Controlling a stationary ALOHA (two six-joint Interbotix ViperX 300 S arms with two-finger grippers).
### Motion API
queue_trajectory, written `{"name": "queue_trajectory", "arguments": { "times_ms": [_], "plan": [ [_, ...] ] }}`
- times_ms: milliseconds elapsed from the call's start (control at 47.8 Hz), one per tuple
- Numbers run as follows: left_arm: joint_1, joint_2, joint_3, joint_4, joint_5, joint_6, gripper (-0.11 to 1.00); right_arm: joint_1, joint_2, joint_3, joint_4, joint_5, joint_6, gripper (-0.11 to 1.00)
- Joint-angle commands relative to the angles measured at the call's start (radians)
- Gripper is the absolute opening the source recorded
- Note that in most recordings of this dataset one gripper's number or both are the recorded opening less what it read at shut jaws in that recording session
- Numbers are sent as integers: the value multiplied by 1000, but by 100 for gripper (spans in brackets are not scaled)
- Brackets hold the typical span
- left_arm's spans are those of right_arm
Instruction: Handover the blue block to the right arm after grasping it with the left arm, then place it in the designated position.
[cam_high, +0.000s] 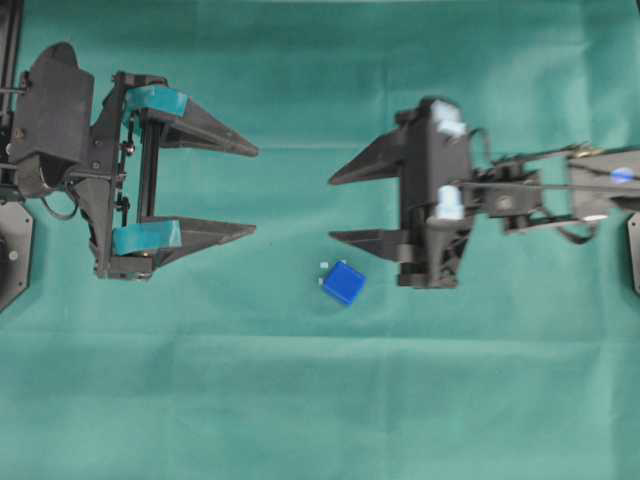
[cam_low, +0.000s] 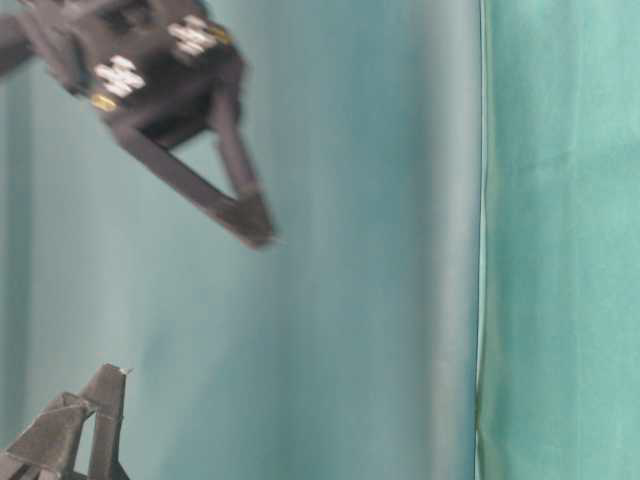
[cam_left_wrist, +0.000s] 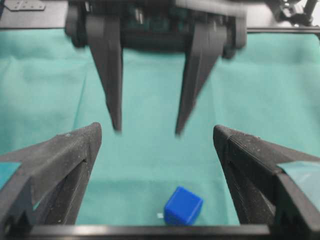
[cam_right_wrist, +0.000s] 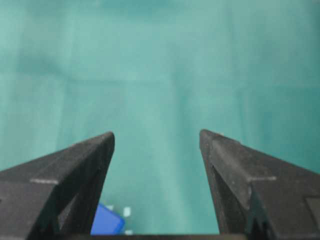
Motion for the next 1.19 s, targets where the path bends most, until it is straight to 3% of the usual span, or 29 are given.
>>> {"name": "queue_trajectory", "arguments": {
  "times_ms": [0, 440, 1172],
  "plan": [
    [2, -6, -31, 0, -5, 2, 100, -2, -71, -25, -9, 21, 0, 69],
    [0, -6, -34, 0, -5, 2, 100, -2, -221, 18, -21, 28, 0, 69],
    [2, -6, -35, 0, -18, 2, 100, -25, -350, 196, -34, -184, 0, 69]
  ]
}}
